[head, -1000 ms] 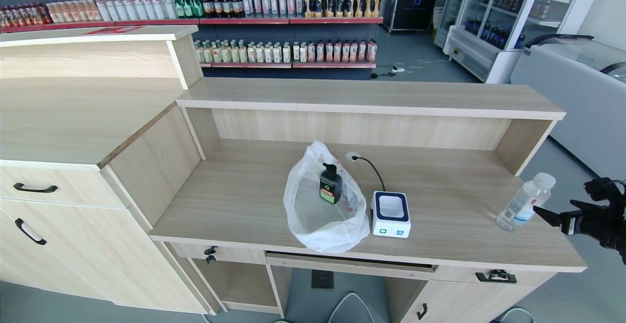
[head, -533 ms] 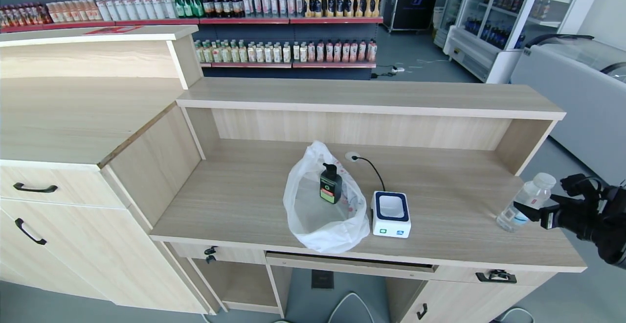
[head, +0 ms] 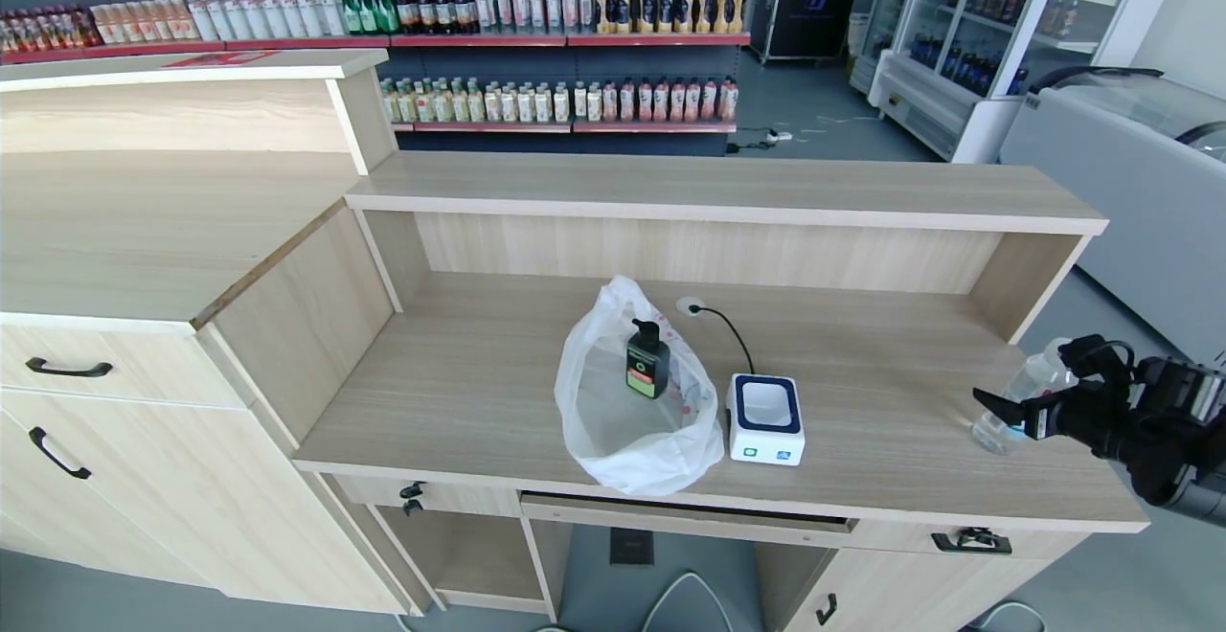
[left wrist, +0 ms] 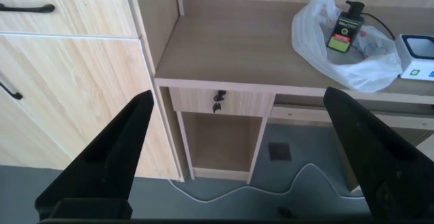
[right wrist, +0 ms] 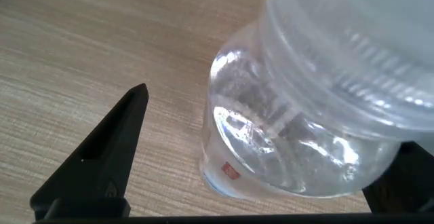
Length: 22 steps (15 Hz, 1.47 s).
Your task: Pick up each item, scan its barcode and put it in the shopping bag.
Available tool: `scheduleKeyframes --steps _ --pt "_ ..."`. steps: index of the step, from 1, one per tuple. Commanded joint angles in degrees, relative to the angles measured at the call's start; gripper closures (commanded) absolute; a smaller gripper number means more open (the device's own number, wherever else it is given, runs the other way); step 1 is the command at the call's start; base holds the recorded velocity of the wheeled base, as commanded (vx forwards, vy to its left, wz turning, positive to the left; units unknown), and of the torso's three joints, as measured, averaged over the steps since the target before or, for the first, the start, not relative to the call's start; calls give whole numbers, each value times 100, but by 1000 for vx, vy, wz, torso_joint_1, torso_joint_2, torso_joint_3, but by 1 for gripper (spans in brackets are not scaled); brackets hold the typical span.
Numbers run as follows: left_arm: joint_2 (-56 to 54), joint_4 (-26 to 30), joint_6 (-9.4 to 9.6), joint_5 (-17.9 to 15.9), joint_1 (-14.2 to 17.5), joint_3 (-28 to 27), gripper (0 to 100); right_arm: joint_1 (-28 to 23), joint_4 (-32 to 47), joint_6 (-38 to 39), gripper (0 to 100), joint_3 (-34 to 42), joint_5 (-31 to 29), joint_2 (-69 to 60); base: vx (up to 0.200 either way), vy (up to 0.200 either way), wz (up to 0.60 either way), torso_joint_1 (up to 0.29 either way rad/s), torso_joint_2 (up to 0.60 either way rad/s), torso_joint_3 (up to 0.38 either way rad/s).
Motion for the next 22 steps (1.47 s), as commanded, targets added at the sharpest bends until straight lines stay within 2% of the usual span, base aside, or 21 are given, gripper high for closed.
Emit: scheduleKeyframes --steps 1,6,7,18,20,21,22 --pt "6 0 0 1 1 0 0 69 0 6 0 -121 1 99 0 0 0 0 0 0" --pt "6 0 0 1 1 0 0 131 -9 6 0 -139 1 187 0 0 0 0 0 0" --pt "6 0 0 1 1 0 0 131 -17 6 100 -139 1 196 0 0 0 0 0 0" --pt "-2 0 0 1 1 0 0 113 0 41 100 -112 -8 12 0 0 0 0 0 0" --pt "6 0 0 1 1 0 0 148 317 595 100 -16 1 -604 0 0 0 0 0 0" --pt "6 0 0 1 1 0 0 227 765 1087 100 11 10 -1096 0 0 0 0 0 0" --pt "6 0 0 1 1 0 0 324 1538 1623 100 -24 45 -1755 0 0 0 0 0 0"
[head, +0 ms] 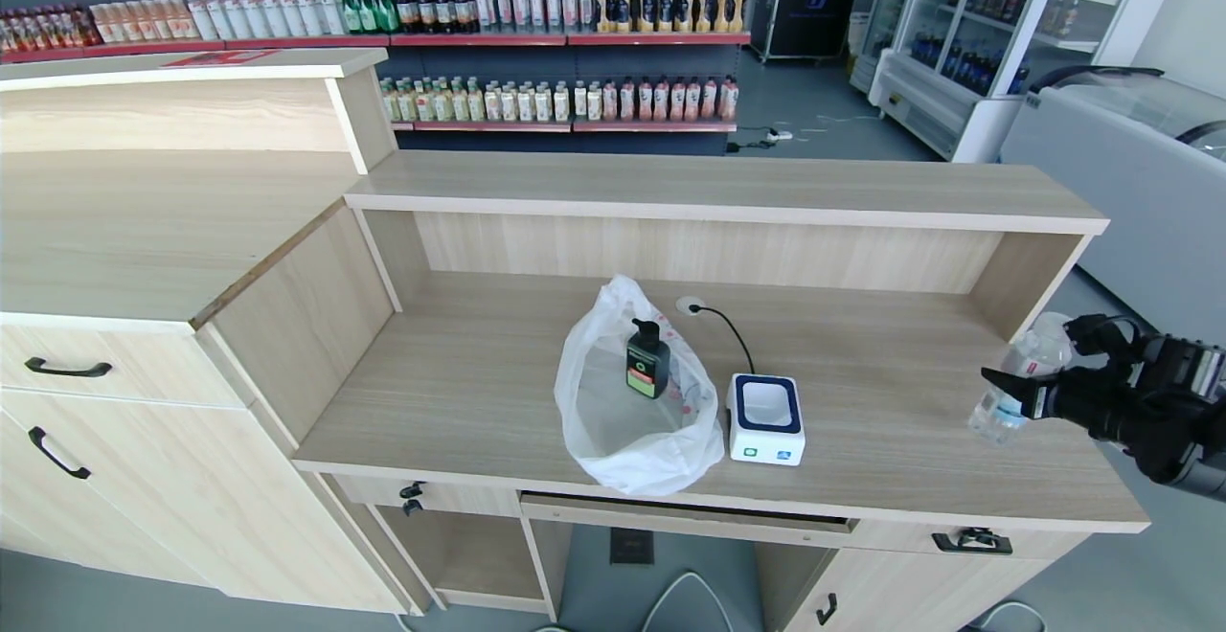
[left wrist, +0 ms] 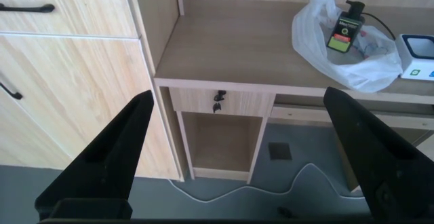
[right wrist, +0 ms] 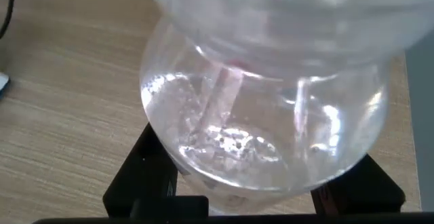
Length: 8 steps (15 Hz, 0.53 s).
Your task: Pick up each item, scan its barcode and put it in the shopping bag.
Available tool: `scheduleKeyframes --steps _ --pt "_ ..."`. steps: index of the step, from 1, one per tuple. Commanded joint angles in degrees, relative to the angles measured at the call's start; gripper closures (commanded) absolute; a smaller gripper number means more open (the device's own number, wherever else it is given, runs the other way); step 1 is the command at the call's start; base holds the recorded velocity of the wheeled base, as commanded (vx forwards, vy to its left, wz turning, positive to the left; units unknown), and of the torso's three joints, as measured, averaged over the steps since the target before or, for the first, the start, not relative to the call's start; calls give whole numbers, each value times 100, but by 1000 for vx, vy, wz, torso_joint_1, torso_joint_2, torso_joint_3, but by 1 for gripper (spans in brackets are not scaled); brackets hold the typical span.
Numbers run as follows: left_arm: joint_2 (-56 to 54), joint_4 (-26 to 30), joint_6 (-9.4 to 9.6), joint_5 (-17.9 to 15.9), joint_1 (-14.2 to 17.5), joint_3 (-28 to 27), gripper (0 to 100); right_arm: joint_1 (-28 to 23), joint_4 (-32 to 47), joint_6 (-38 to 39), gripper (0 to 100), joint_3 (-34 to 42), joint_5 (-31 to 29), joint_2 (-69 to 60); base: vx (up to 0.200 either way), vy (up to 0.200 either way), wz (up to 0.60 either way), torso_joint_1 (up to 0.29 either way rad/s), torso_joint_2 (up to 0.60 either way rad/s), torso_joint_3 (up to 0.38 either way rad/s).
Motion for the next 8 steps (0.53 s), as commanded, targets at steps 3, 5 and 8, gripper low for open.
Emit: scheduleKeyframes --steps 3,5,8 --pt "6 0 0 -1 1 0 0 294 2098 1425 100 -152 286 -2197 0 0 0 0 0 0" --pt "6 0 0 -1 1 0 0 680 3900 2427 100 -179 1490 -3928 0 0 0 0 0 0" --pt "6 0 0 -1 1 0 0 1304 4568 3235 100 -12 1850 -4816 0 0 0 0 0 0"
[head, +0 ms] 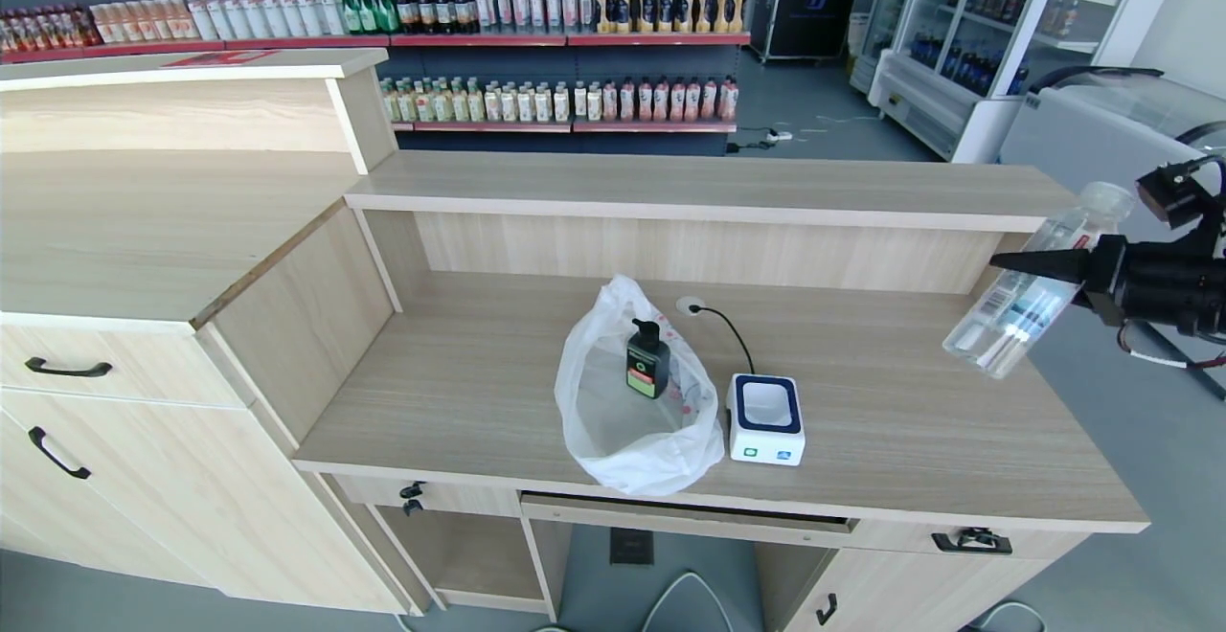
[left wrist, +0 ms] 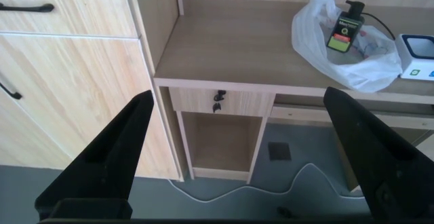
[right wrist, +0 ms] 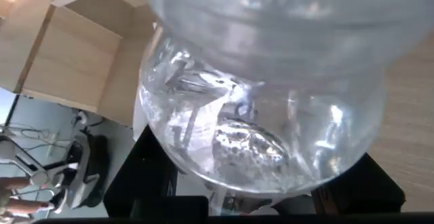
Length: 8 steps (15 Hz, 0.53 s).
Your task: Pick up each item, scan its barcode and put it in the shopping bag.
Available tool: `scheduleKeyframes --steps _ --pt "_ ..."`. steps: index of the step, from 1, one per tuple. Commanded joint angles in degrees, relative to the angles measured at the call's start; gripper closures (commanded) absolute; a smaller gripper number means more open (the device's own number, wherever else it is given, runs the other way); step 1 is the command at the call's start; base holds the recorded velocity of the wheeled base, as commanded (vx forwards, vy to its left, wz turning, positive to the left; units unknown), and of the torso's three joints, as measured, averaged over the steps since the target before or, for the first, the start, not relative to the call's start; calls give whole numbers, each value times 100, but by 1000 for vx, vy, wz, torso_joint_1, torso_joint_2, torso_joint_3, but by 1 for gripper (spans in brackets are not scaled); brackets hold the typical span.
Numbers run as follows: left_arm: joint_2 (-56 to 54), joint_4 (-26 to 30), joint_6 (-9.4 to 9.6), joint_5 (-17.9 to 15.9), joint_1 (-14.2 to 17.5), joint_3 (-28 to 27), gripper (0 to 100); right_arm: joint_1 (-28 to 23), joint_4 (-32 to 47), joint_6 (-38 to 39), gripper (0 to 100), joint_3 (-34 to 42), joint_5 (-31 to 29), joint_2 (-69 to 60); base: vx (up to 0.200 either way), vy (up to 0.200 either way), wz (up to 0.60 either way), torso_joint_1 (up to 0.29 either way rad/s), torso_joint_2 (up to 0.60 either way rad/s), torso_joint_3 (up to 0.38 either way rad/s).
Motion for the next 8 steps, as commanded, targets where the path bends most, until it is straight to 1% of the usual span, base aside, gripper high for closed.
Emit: scheduleKeyframes --steps 1,3,5,8 --pt "-2 0 0 1 4 0 0 704 460 524 100 269 343 -1429 0 0 0 0 0 0" --pt "-2 0 0 1 4 0 0 941 477 533 100 436 387 -1684 0 0 0 0 0 0" --pt "6 0 0 1 4 0 0 1223 504 542 100 726 773 -2159 0 0 0 0 0 0" --pt "6 0 0 1 4 0 0 1689 504 533 100 955 844 -2633 0 0 0 0 0 0"
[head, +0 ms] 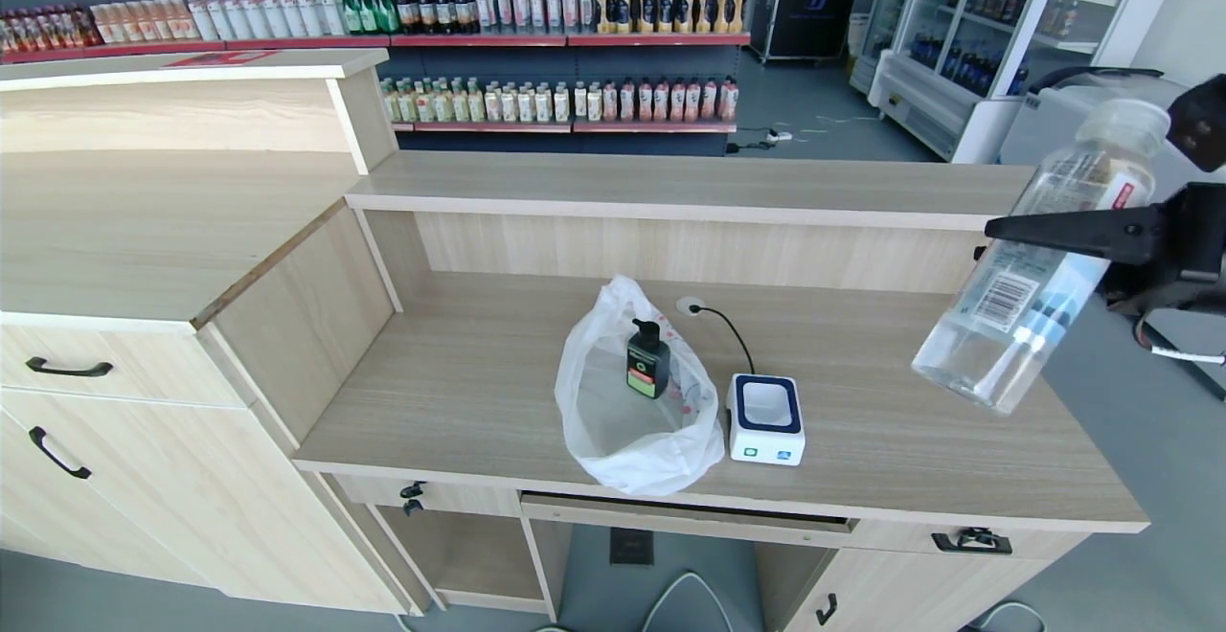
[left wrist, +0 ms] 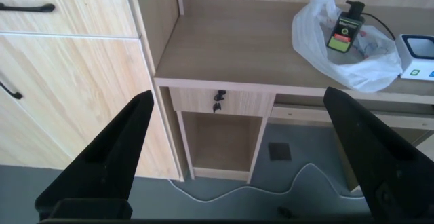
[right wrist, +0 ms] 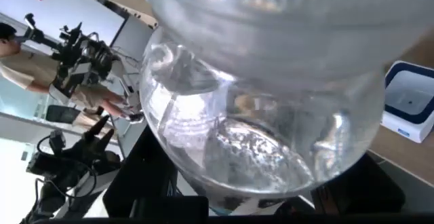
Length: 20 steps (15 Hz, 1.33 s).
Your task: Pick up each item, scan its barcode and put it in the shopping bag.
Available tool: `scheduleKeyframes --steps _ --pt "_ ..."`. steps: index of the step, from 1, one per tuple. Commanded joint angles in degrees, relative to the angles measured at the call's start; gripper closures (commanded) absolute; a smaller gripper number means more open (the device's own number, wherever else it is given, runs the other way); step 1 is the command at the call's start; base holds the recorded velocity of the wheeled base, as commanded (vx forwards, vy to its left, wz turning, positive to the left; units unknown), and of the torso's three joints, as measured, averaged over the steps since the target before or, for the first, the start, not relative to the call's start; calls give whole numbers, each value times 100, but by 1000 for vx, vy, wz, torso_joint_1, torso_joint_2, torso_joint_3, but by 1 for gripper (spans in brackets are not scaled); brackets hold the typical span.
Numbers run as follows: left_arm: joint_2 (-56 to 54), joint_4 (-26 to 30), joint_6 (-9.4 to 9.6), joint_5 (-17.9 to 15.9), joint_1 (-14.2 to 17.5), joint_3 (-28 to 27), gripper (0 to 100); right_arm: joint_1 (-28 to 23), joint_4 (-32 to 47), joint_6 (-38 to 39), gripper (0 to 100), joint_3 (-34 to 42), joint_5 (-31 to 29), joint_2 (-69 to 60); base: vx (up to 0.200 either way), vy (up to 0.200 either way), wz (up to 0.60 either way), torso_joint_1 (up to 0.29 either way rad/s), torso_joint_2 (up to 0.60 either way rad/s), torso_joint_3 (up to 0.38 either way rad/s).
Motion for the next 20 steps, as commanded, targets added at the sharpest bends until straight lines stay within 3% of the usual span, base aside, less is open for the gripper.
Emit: scheduleKeyframes --steps 1,10,16,20 --pt "6 0 0 1 4 0 0 299 -1 -1 100 193 24 -547 0 0 0 0 0 0" --pt "6 0 0 1 4 0 0 835 -62 -36 100 78 1069 -793 0 0 0 0 0 0" --pt "6 0 0 1 4 0 0 1442 -89 -80 100 69 1078 -1013 0 0 0 0 0 0" --pt "6 0 0 1 4 0 0 1723 -71 -836 100 447 1069 -1189 0 0 0 0 0 0"
